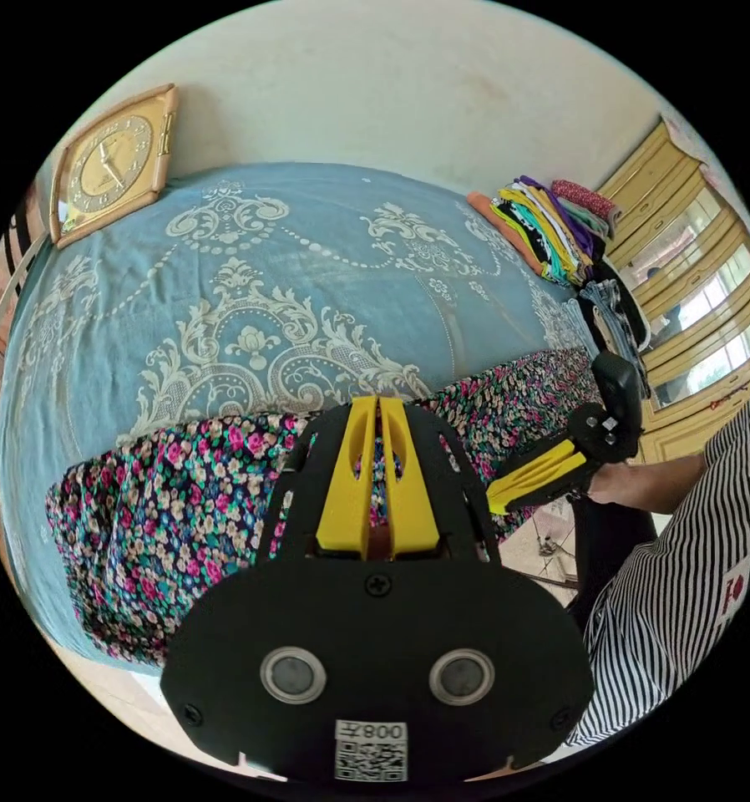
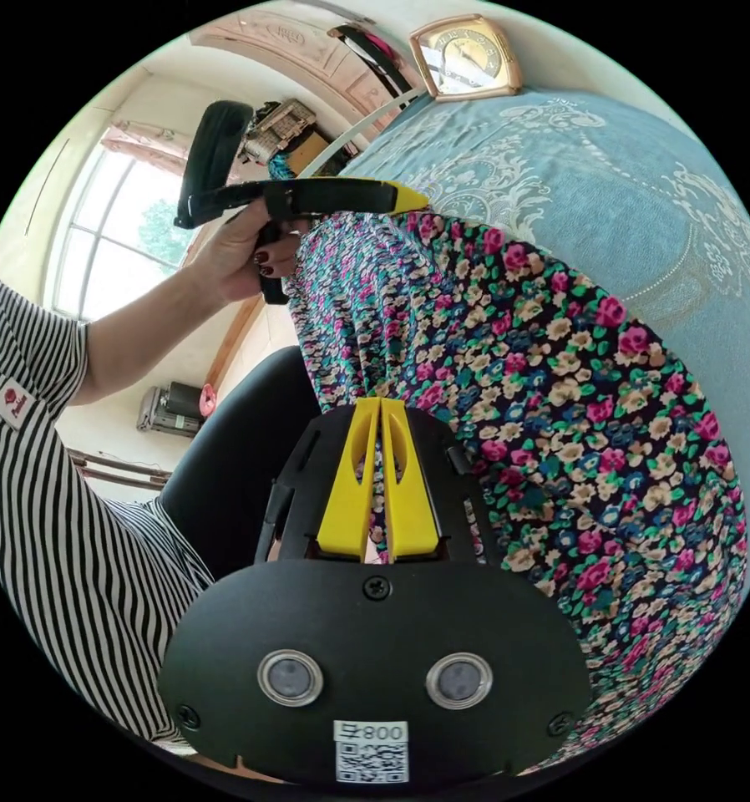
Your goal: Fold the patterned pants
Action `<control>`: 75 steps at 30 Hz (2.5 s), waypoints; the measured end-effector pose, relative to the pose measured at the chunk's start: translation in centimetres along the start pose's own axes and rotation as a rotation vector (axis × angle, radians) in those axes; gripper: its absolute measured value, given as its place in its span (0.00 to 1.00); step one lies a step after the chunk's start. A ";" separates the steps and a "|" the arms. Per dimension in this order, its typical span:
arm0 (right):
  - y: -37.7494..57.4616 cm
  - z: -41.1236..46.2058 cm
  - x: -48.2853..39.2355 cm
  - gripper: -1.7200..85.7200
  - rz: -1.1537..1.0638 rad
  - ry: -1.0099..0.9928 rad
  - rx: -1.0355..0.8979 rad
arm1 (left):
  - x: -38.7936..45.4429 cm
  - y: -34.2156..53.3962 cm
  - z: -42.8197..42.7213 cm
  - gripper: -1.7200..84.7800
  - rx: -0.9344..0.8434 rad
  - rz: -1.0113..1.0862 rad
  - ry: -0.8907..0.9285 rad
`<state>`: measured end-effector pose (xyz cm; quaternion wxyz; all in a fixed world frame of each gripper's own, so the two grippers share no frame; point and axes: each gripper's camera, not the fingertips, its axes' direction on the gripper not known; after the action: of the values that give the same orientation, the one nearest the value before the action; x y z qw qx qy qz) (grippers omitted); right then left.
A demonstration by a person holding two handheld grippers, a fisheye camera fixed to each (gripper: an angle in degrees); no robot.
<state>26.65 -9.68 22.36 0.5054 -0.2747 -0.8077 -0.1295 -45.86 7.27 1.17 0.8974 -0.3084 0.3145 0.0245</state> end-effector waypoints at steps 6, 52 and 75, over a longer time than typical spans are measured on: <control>-5.1 -0.1 0.8 0.02 -0.084 -0.092 0.113 | -2.9 4.3 -3.4 0.03 0.036 -0.059 0.010; -34.5 12.5 30.8 0.02 0.032 0.080 0.076 | -15.1 3.4 -14.0 0.04 0.144 -0.077 -0.021; -33.6 8.9 39.9 0.02 0.087 0.032 0.213 | -18.6 -2.4 -15.0 0.02 0.057 -0.203 0.110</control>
<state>-12.79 -20.28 55.99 0.5498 -0.2519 -0.7960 -0.0252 -68.45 -0.42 4.10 0.8850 -0.3141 0.3312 -0.0924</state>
